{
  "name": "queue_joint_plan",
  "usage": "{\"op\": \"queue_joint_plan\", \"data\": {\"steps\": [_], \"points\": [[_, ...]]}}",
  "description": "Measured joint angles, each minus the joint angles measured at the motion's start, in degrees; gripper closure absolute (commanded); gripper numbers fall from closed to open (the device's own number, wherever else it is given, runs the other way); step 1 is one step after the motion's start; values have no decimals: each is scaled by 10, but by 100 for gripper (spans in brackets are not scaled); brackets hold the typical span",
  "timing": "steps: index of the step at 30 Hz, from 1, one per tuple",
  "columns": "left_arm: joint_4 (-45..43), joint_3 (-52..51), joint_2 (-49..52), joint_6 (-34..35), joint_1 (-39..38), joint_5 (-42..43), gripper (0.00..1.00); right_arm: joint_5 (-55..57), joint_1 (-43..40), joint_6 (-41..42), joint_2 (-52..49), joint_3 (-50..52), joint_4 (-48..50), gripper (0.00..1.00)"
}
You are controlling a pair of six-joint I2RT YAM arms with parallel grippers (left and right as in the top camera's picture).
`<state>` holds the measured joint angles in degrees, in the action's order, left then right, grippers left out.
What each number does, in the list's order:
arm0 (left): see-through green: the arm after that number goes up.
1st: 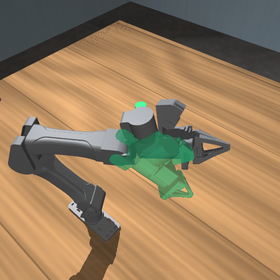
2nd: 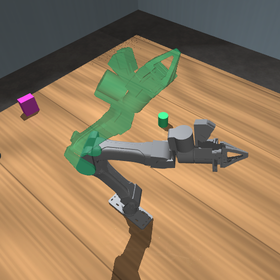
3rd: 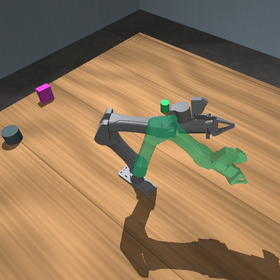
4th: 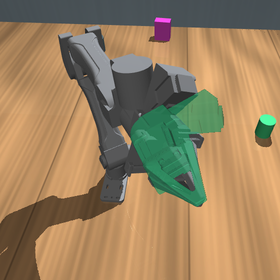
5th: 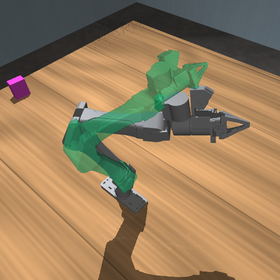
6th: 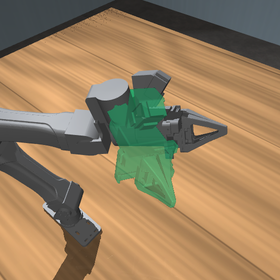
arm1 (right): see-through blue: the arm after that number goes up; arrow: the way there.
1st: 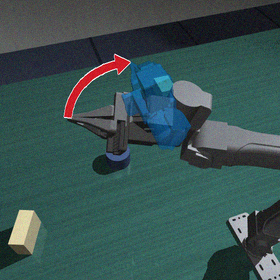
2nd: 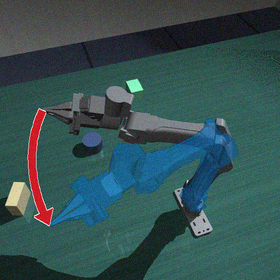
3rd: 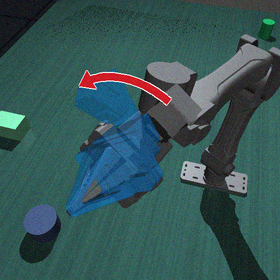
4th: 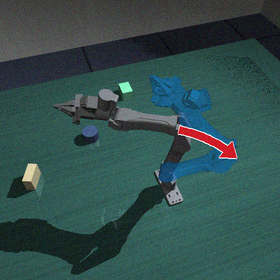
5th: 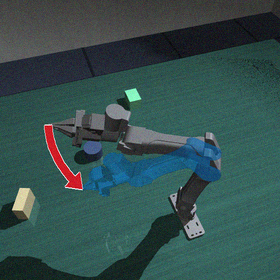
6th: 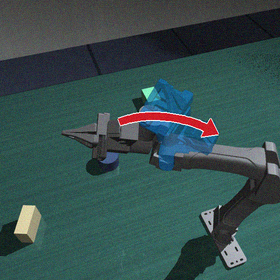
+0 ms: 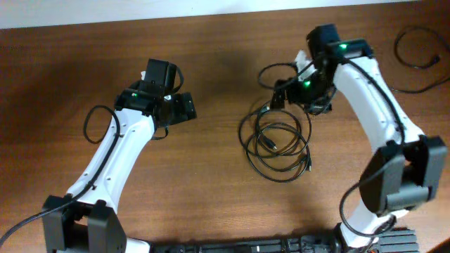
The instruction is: Untangle cables
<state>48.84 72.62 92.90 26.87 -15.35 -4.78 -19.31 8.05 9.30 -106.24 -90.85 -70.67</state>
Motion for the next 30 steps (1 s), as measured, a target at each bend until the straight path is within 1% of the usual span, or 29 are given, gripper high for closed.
{"op": "queue_joint_plan", "data": {"steps": [2,3,4,5,6,7,8,9,10,12,14,15,18,19,21,23,24,25,27,28,30], "points": [[0,0,0,0,0,1,1,18,14,-42,-16,0,0,25],[0,0,0,0,0,2,1,38,15,-79,-18,3,1,25],[0,0,0,0,0,2,1,50,15,-136,-18,16,8,26],[0,0,0,0,0,3,1,58,15,-195,-20,47,33,32],[1,0,0,0,0,3,1,62,15,-232,-23,82,78,47],[1,0,0,0,0,3,1,64,15,-256,-28,130,127,49],[1,0,0,0,0,3,1,67,15,-265,-32,173,164,55],[0,0,0,0,0,3,1,68,15,-275,-33,200,202,96],[-1,0,0,0,0,4,1,70,15,-280,-33,219,227,96],[0,0,0,0,0,5,1,70,15,-275,-33,233,233,96],[0,0,0,0,0,5,1,31,15,-260,-36,213,193,96],[-2,-1,0,0,0,5,1,-53,15,-257,-38,154,165,96],[-7,-2,1,0,0,5,1,-297,16,-255,-37,-26,189,96],[-7,-2,1,0,0,5,1,-328,17,-255,-37,-51,191,96],[-7,-2,1,0,0,7,1,-392,17,-254,-35,-60,194,96],[-24,-2,1,0,0,40,1,-480,16,-250,-35,-59,239,96],[-45,-2,2,2,0,73,1,-512,16,-240,-35,-59,259,96],[-54,-2,2,18,0,102,1,-536,16,-227,-35,-59,273,96],[-56,-2,7,75,0,127,1,-555,16,-211,-35,-59,291,96],[-56,-2,17,115,0,140,1,-559,16,-197,-35,-59,307,96],[-56,-2,40,150,0,166,1,-562,15,-171,-35,-59,340,96]]}}
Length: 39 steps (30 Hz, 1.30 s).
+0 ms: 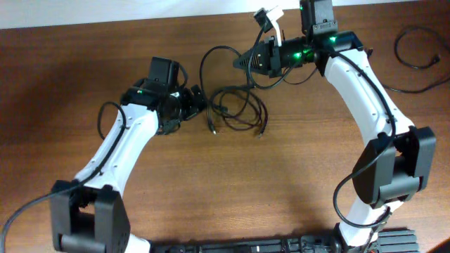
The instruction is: Untangle cables
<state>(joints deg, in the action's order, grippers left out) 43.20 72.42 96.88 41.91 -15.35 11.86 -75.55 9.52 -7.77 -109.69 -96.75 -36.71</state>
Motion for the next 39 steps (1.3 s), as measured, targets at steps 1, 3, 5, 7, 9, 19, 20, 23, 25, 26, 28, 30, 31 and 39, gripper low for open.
{"op": "queue_joint_plan", "data": {"steps": [1,3,5,7,9,19,20,23,25,26,28,30,31,39], "points": [[0,0,9,11,0,6,1,0,0,4,0,0,3,96],[-2,0,24,24,0,14,1,0,0,8,0,0,4,96],[-3,0,31,30,0,24,2,0,0,12,0,0,7,96],[-6,0,31,42,0,68,12,0,0,14,0,0,8,96],[-4,0,31,49,-9,118,13,0,0,14,0,0,8,96],[-117,-7,101,120,-142,85,68,0,0,15,0,0,8,96],[-120,-7,113,122,-153,78,94,0,0,14,0,0,8,96],[-105,-8,125,123,-162,26,100,0,-1,15,0,0,8,96],[-65,-10,125,101,-128,-10,100,21,-10,25,0,0,2,96],[-54,-9,125,82,-104,-18,100,74,-19,42,0,0,-16,96],[-14,-10,124,43,-26,-16,31,176,-39,66,0,0,-50,96],[-23,-10,123,26,16,33,29,215,-45,83,0,0,-51,96],[-28,-10,123,25,13,61,36,223,-45,95,0,0,-51,96],[-161,-13,122,60,-127,103,27,237,-45,300,0,1,81,96]]}}
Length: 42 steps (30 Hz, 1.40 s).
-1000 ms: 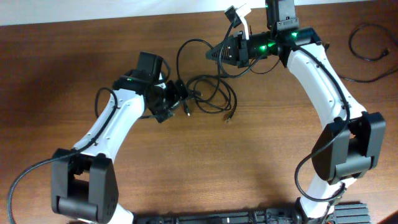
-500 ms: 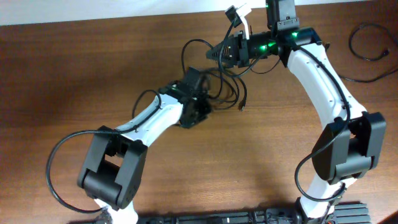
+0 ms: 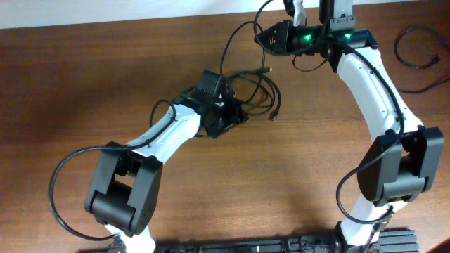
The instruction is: Untangle cables
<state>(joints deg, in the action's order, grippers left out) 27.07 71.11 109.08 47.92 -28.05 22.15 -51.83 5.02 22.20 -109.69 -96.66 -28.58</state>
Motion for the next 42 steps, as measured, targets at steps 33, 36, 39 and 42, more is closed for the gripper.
{"op": "queue_joint_plan", "data": {"steps": [33,36,39,42], "points": [[-280,1,87,33,-42,-199,100,25,-8,49,0,-1,-5,96],[-137,3,39,-168,79,-26,100,208,-71,29,0,-5,-145,96],[-13,-1,-99,-304,204,37,100,353,-136,25,0,-5,-201,96],[35,-1,-210,-352,335,37,100,419,-196,21,0,-5,-233,96]]}}
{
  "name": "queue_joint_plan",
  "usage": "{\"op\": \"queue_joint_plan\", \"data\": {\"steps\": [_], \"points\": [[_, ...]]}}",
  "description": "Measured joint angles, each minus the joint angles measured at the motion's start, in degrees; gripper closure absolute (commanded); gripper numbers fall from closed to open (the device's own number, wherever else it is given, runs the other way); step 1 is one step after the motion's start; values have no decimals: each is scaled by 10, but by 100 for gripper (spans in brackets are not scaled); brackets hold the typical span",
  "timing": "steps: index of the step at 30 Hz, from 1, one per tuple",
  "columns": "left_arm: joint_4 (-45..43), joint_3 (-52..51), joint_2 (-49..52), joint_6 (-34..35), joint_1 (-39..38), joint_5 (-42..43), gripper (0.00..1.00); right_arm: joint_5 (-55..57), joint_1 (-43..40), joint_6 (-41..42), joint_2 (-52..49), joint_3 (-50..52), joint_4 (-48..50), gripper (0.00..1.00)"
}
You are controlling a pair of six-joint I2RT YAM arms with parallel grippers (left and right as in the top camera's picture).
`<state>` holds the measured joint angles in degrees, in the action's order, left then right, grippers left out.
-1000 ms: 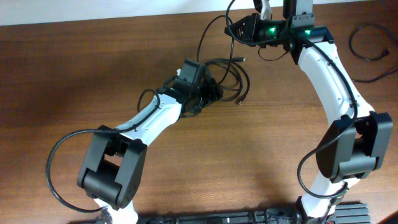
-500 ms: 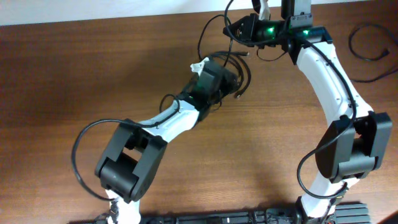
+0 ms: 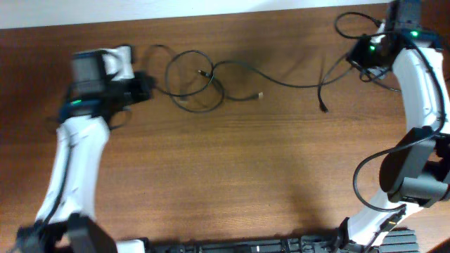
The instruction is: Untangle cables
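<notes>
Black cables [image 3: 195, 76] lie stretched across the far part of the brown table [image 3: 232, 176]. Loose loops sit left of centre, and one long strand [image 3: 288, 83] runs right. Free plug ends rest at the middle [image 3: 260, 95] and right of it [image 3: 323, 108]. My left gripper [image 3: 145, 86] is at the far left and looks shut on the cables' left end, though that arm is blurred. At the far right my right gripper [image 3: 356, 56] looks shut on the right end of the long strand.
The table's back edge against a white wall [image 3: 211, 8] runs close behind both grippers. The right arm [image 3: 422, 91] stands along the right border. A thin black loop [image 3: 346, 20] curls beside the right wrist.
The left gripper has moved from the table's middle to the far left. The right gripper has moved from the top centre to the far right. The bunched cables are now drawn out between them.
At first the cables lay coiled right of centre under the right gripper, the left gripper apart. Then the right gripper held the bundle near the back centre with the left gripper close. Then the left gripper was at the bundle. Now the cables are spread wide.
</notes>
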<state>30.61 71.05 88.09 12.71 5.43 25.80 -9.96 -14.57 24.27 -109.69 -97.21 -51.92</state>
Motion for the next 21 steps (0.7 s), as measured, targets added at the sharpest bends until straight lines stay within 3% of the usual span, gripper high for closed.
{"op": "queue_joint_plan", "data": {"steps": [3,7,9,12,17,21], "points": [[13,0,-33,7,125,-12,100,18,-22,-9,0,0,-17,96],[49,0,-33,58,210,-16,100,14,-21,-23,0,0,-30,96],[80,0,-33,68,203,-18,100,-81,-9,-65,0,0,-38,96],[89,-24,-33,68,116,-25,100,-177,84,-145,0,0,-38,96],[90,-85,-33,68,61,-90,100,-200,229,-280,0,0,-80,96],[81,-89,-33,68,61,-99,100,-165,338,-306,0,42,-53,96]]}}
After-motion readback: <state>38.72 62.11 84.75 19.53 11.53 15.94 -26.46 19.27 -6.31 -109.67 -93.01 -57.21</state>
